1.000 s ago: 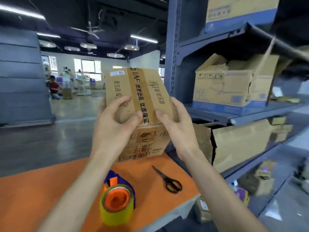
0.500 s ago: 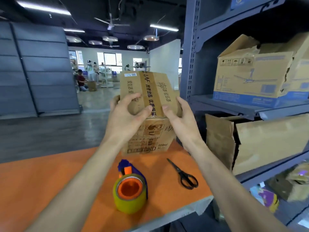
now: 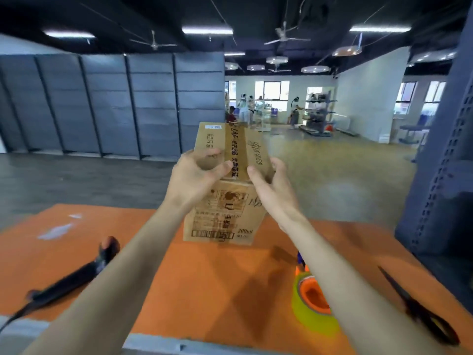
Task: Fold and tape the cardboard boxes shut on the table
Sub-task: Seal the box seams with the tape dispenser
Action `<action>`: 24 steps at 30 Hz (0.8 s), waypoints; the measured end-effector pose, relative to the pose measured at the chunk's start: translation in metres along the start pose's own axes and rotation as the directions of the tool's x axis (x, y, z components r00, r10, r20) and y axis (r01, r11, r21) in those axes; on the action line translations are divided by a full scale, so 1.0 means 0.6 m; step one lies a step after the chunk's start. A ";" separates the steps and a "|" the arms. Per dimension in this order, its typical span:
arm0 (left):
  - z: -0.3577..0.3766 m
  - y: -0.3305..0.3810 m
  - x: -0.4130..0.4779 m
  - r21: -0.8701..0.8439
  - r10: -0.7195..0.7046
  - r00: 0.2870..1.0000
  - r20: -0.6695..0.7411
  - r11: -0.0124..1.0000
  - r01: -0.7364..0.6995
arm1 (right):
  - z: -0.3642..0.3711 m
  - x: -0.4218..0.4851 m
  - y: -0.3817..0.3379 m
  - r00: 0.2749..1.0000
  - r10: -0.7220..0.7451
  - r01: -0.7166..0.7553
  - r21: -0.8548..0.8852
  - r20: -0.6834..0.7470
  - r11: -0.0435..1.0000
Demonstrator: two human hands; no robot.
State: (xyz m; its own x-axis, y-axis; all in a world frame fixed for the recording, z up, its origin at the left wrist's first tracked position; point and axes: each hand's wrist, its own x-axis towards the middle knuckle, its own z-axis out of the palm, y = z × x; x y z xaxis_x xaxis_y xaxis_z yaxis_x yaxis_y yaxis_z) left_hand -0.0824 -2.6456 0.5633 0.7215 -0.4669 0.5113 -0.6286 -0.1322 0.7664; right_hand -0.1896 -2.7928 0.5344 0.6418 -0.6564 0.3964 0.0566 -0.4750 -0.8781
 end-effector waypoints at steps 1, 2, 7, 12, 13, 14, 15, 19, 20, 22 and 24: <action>-0.021 -0.016 0.004 -0.010 -0.035 0.999 -0.001 0.999 0.035 | 0.026 0.003 -0.005 0.999 0.004 -0.003 -0.013 0.035 1.000; -0.039 -0.033 0.004 -0.040 -0.079 0.997 0.002 0.996 0.079 | 0.051 0.005 -0.010 0.997 0.012 -0.010 -0.036 0.074 0.999; -0.100 -0.143 -0.002 -0.010 -0.177 0.981 -0.079 0.984 0.177 | 0.161 0.006 -0.005 0.970 0.027 0.008 -0.142 0.243 0.990; -0.142 -0.201 0.016 0.129 -0.198 0.972 -0.127 0.968 0.214 | 0.231 0.019 -0.003 0.953 -0.018 0.050 -0.096 0.303 0.994; -0.151 -0.205 0.022 0.162 -0.177 0.972 -0.152 0.966 0.201 | 0.244 0.023 -0.003 0.953 -0.026 0.055 -0.089 0.303 0.994; -0.159 -0.206 0.026 0.207 -0.153 0.971 -0.185 0.960 0.191 | 0.258 0.026 -0.004 0.952 -0.032 0.062 -0.090 0.304 0.994; -0.165 -0.210 0.029 0.270 -0.132 0.966 -0.221 0.944 0.190 | 0.273 0.029 -0.004 0.951 -0.039 0.072 -0.096 0.307 0.993; -0.174 -0.221 0.036 0.536 -0.091 0.944 -0.316 0.804 0.257 | 0.328 0.040 -0.007 0.952 -0.037 0.094 -0.175 0.304 0.980; -0.174 -0.221 0.037 0.570 -0.089 0.941 -0.326 0.776 0.271 | 0.338 0.042 -0.008 0.954 -0.033 0.093 -0.188 0.297 0.978; -0.172 -0.218 0.040 0.611 -0.091 0.947 -0.307 0.744 0.270 | 0.351 0.048 -0.008 0.958 -0.029 0.096 -0.224 0.285 0.970; -0.164 -0.216 0.039 0.638 -0.076 0.958 -0.275 0.731 0.242 | 0.354 0.051 -0.009 0.959 -0.022 0.103 -0.273 0.284 0.956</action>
State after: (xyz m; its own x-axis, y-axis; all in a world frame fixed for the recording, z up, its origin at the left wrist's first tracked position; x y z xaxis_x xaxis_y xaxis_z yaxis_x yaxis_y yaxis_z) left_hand 0.0442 -2.5532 0.5142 0.8193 -0.1967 0.5385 -0.4705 -0.7674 0.4355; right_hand -0.0078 -2.6863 0.4943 0.8312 -0.4522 0.3235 -0.0886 -0.6822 -0.7258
